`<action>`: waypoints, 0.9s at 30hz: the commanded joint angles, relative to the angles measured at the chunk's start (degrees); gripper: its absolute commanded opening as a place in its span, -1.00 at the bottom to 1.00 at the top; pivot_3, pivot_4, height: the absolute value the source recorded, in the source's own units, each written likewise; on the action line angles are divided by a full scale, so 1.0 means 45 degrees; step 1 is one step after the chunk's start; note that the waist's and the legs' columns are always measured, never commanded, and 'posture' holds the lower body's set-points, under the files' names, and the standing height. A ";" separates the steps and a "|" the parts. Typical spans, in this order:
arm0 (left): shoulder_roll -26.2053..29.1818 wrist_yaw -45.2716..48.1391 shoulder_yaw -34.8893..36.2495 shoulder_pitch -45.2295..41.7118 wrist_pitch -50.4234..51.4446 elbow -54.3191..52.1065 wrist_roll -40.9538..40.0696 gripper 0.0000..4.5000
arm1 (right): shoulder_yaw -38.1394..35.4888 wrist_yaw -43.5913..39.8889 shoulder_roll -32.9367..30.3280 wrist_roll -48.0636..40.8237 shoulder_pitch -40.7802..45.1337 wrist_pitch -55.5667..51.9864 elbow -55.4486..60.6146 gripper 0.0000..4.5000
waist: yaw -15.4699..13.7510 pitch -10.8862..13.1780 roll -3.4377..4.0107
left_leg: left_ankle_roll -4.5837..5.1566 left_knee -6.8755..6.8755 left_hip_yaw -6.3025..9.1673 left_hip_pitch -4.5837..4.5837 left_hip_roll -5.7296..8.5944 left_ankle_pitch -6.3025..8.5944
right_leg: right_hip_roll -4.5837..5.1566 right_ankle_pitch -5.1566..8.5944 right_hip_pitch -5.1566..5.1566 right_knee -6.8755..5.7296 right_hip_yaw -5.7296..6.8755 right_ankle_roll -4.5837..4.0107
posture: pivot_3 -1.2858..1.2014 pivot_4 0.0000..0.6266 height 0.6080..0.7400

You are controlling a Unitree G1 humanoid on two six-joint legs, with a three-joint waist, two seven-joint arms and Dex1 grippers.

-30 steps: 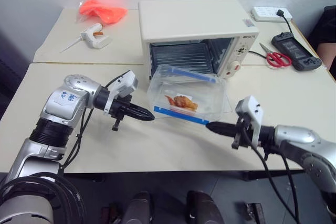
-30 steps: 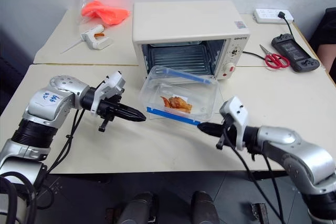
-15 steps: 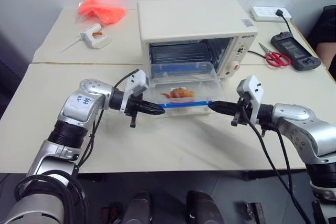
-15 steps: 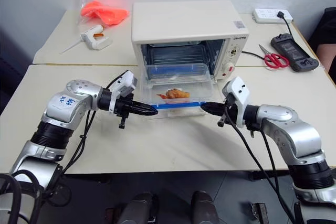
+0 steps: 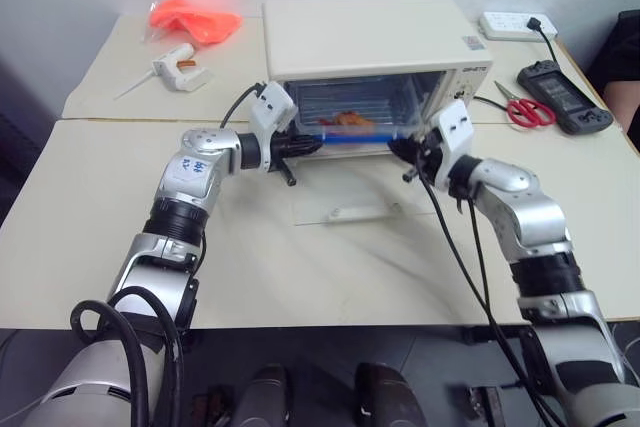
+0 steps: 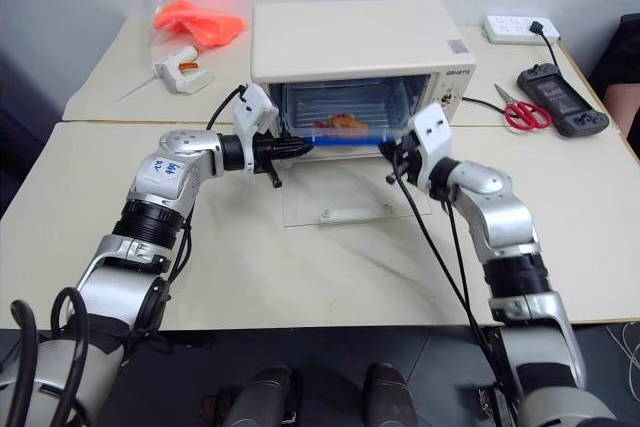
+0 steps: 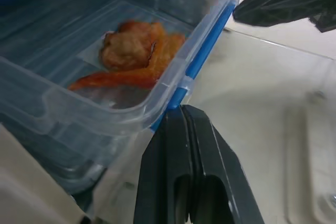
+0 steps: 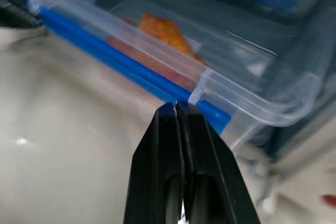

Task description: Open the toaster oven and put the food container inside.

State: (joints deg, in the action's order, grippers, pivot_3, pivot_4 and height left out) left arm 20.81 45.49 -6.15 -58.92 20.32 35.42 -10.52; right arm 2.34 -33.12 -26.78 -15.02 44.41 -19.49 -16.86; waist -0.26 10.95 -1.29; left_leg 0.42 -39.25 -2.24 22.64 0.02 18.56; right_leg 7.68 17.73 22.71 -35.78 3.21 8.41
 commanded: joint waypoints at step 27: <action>0.7718 0.4703 0.4655 0.3981 0.7347 -1.0003 -0.7030 0.82 | -0.3920 -0.1702 -0.3108 -0.4240 -0.9669 -0.4969 1.0414 -1.00 | 0.0065 0.0007 0.0014 | 0.0009 0.0019 0.0061 -0.0078 -0.0013 0.0006 | 0.0003 0.0003 -0.0065 0.0008 -0.0044 -0.0007 | 0.03 -0.52 1.00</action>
State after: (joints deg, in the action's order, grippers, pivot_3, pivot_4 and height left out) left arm 54.59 66.08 13.22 -40.88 53.16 -7.73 -40.27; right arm -15.91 -43.13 -41.90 -34.51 0.88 -42.61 28.41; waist 0.03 10.98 -1.23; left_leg 0.46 -39.16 -1.97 22.26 -0.04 18.59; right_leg 7.69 17.74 22.42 -35.77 2.98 8.38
